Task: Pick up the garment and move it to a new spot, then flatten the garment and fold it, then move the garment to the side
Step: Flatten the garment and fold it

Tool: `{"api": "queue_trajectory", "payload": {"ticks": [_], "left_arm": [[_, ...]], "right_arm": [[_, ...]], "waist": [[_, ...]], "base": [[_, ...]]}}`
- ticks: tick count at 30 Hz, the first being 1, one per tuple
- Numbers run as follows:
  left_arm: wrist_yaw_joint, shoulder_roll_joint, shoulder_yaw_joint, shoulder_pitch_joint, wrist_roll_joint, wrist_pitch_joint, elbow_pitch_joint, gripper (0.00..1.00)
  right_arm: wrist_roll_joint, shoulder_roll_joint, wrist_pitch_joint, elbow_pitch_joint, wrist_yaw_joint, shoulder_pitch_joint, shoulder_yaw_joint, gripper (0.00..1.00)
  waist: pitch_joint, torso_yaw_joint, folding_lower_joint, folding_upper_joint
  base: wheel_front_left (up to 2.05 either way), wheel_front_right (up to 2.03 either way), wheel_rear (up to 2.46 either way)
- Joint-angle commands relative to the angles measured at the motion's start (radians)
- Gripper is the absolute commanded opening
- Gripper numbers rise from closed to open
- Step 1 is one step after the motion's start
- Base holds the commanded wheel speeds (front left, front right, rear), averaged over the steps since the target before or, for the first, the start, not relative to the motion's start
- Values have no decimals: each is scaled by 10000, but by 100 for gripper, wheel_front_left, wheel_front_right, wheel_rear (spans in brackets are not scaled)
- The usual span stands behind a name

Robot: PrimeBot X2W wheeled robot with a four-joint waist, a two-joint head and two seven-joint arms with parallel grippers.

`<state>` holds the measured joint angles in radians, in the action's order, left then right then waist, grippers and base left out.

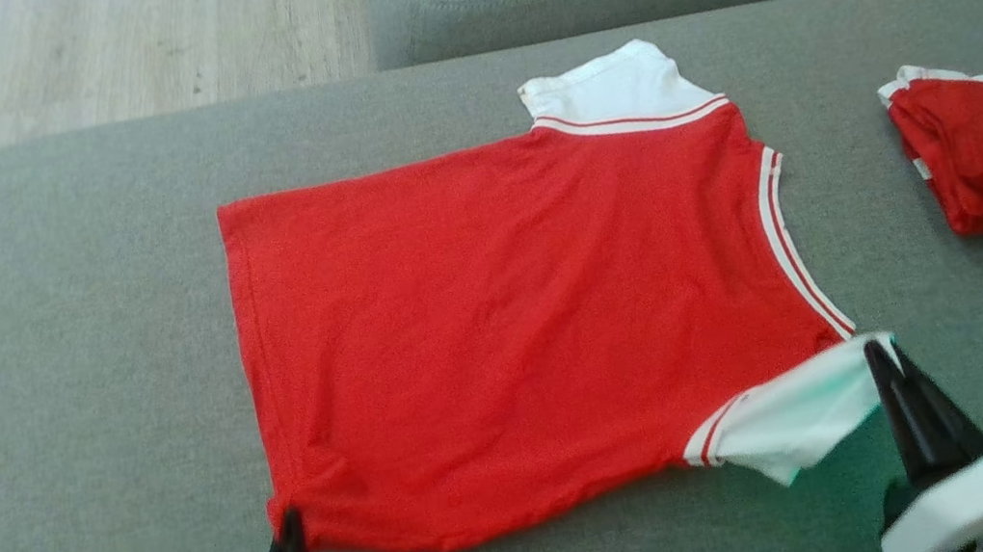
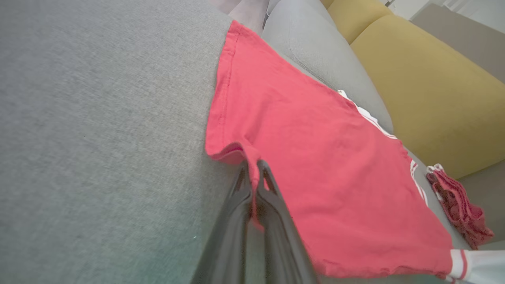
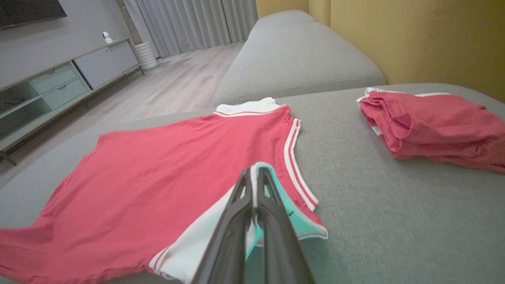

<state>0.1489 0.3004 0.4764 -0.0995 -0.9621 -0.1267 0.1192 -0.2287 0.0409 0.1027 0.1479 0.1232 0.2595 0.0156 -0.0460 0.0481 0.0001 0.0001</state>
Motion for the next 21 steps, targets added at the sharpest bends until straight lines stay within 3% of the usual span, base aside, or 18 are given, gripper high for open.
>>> {"api": "queue_trajectory", "payload": {"ticks": [1, 7, 14, 21], "left_arm": [[-114, -142, -465, 773, -224, 55, -201, 0], [-18, -577, -828, 1973, -583, 155, 287, 0], [299, -596, -840, 3367, -273, 378, 1278, 0], [174, -653, -616, 4162, -28, 481, 1892, 0]], "right_arm": [[46, 93, -97, 120, 75, -887, 107, 0], [94, 93, -147, -915, 75, -2581, -184, 0], [405, 93, -96, -2805, 75, -4738, -303, 0], [746, 93, -246, -4433, 75, -6064, -432, 0]], "waist": [[-139, 40, -1, -1], [-520, 122, -1, -1], [-1040, 161, -1, -1], [-1335, 233, -1, -1]], "base": [[0, 0, 0], [0, 0, 0], [0, 0, 0], [0, 0, 0]]}}
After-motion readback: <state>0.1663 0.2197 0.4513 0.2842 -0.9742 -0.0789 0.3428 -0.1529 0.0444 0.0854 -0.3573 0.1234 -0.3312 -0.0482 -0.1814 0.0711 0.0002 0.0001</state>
